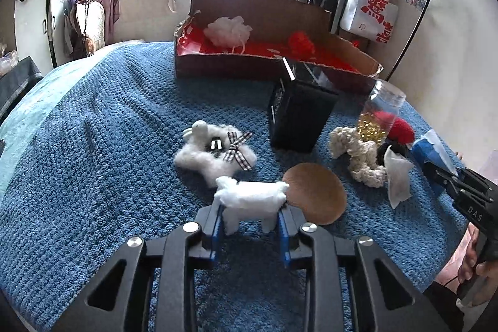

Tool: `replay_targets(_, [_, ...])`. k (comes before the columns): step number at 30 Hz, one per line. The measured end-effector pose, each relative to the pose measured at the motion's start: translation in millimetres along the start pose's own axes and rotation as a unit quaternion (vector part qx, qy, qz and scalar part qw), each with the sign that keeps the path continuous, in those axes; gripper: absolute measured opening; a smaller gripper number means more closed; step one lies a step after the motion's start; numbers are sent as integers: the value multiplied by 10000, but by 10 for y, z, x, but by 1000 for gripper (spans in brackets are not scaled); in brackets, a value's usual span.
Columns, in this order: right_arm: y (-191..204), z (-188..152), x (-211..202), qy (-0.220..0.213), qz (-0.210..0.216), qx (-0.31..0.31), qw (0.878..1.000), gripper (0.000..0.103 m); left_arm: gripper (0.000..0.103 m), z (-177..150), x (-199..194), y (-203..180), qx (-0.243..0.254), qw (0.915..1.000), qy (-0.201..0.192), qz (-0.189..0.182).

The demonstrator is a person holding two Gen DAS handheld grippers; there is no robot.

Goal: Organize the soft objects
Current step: 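Carry the white cloth and blue packet with both tools into the box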

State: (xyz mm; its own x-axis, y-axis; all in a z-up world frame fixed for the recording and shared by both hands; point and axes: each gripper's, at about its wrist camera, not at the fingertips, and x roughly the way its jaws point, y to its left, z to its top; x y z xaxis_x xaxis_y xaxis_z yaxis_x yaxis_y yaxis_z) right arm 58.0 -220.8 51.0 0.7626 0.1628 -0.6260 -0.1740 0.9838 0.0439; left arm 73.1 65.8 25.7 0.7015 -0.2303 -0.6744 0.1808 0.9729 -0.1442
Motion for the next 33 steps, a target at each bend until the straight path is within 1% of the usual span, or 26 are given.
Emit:
replay_targets(4, [17, 13, 12, 26, 61, -26, 10000, 25, 30, 9, -69, -49, 67, 9999, -34, -83])
replay_targets(8, [-22, 34, 10, 52, 52, 1, 10000, 25, 30, 35, -122, -182, 243, 9994, -41, -224])
replay_targets(15, [-158, 101, -23, 37, 25, -34, 10000, 25, 30, 198, -105, -544, 620, 9971, -61, -439])
replay_targets(20, [-301, 152, -12, 56, 72, -38, 10000, 25, 30, 369, -67, -826, 1007, 9940, -170, -401])
replay_targets(24, [-421, 219, 3, 65, 122, -88, 9999, 25, 30, 538, 46, -991, 1242, 9913, -32, -429])
replay_targets(26, [-473, 265, 23, 92, 188, -122, 9997, 25, 30, 622, 97, -1041, 1343, 9902, 26, -387])
replay_targets(29, [-538, 340, 51, 98, 236, -189, 9995, 25, 30, 797, 165, -1098, 1424, 9884, 192, -484])
replay_targets(33, [-622, 444, 118, 134, 358, -204, 9991, 25, 30, 989, 260, -1160, 1602, 9861, 302, -330])
